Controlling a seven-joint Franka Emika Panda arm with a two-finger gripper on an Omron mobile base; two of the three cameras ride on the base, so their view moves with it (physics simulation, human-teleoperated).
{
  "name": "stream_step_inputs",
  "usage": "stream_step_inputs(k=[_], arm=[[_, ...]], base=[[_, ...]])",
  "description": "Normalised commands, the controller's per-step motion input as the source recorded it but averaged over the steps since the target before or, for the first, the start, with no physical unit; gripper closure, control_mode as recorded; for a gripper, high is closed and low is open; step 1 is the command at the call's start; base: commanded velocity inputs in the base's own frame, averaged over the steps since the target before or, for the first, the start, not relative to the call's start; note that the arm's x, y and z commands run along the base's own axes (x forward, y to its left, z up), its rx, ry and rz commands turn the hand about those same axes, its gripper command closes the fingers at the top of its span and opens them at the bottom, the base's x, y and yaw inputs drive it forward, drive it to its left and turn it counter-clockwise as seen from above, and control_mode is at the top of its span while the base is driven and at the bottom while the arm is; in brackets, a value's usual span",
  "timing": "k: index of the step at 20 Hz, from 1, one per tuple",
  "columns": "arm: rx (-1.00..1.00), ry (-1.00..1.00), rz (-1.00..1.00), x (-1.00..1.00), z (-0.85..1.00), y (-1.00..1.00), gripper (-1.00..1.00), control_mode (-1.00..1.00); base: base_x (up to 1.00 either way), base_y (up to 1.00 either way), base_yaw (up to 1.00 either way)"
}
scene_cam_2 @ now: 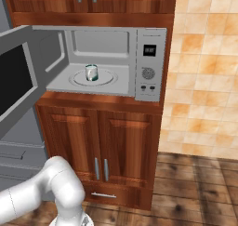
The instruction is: Pick the mug from the counter and place it inside the microwave. Then close the microwave.
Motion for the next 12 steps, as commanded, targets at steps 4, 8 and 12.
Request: stream_step_inputs(k=[4, 8, 12], arm=[[0.00, -0.06, 0.00, -0.13, 0.20, -0.27, -1.00, -1.00], [0.00, -0.05, 0.00, -0.04, 0.11, -0.31, -1.00, -1.00], [0.00, -0.03, 0.00, 0.00, 0.05, -0.39, -1.00, -1.00]], base=[[0.00, 0.00, 0.00], [0.00, 0.00, 0.00], [0.00, 0.00, 0.00]])
